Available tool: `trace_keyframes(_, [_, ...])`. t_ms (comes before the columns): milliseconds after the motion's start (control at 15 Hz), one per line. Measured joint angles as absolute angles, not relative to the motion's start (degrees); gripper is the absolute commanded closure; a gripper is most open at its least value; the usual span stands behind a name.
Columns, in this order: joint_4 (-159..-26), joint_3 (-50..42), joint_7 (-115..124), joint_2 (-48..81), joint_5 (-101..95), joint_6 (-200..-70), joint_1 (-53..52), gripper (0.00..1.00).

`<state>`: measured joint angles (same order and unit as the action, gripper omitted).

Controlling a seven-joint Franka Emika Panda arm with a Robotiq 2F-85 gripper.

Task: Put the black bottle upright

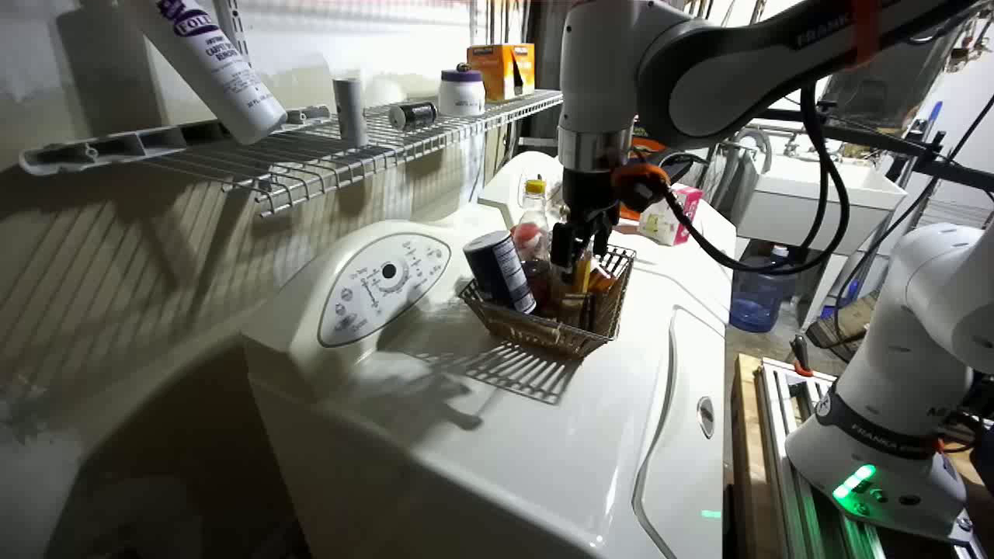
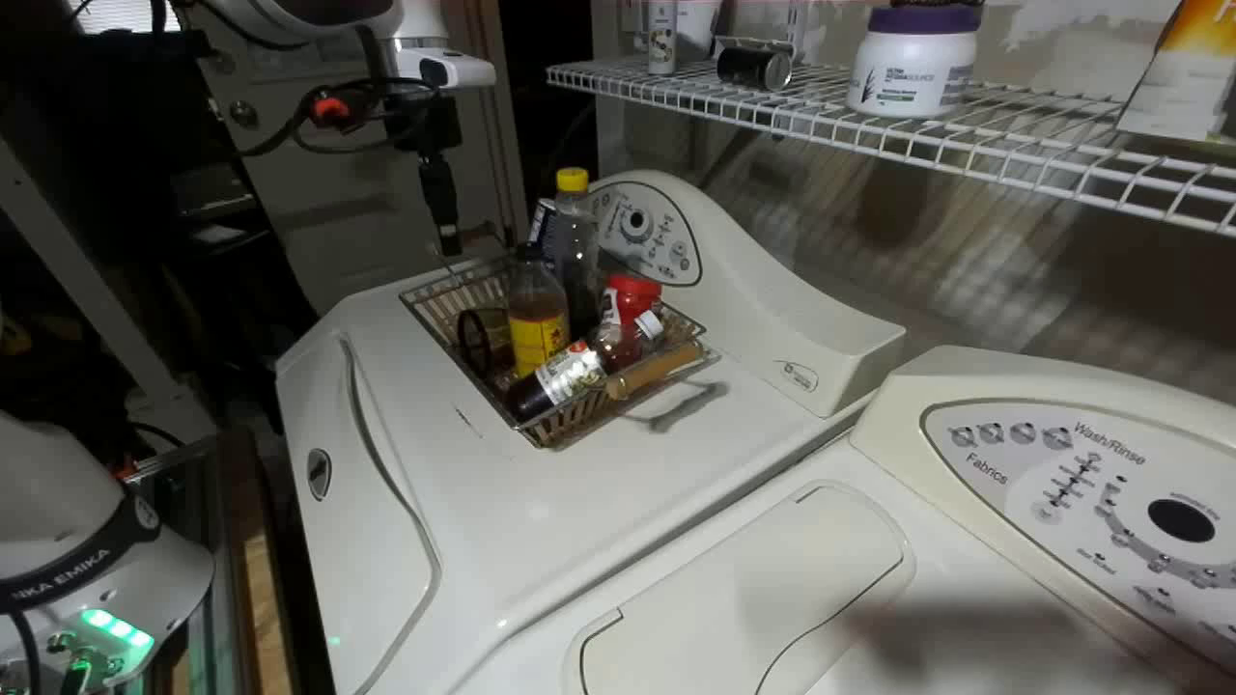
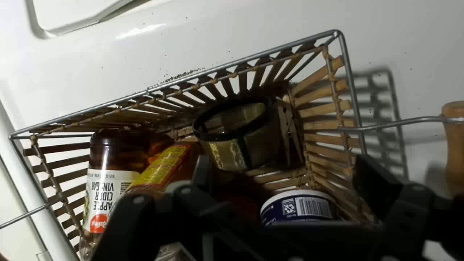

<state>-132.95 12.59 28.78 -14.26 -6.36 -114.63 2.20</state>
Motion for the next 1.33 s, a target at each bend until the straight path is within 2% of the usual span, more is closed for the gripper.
trace_keyframes(933, [-132.76,11.81,28.8,-14.26,-6.25,-114.63,1.5,0.0])
trace_keyframes(1333, [-125.86,10.55,32.12,-14.31,-1.71,-115.23,0.85,0.0])
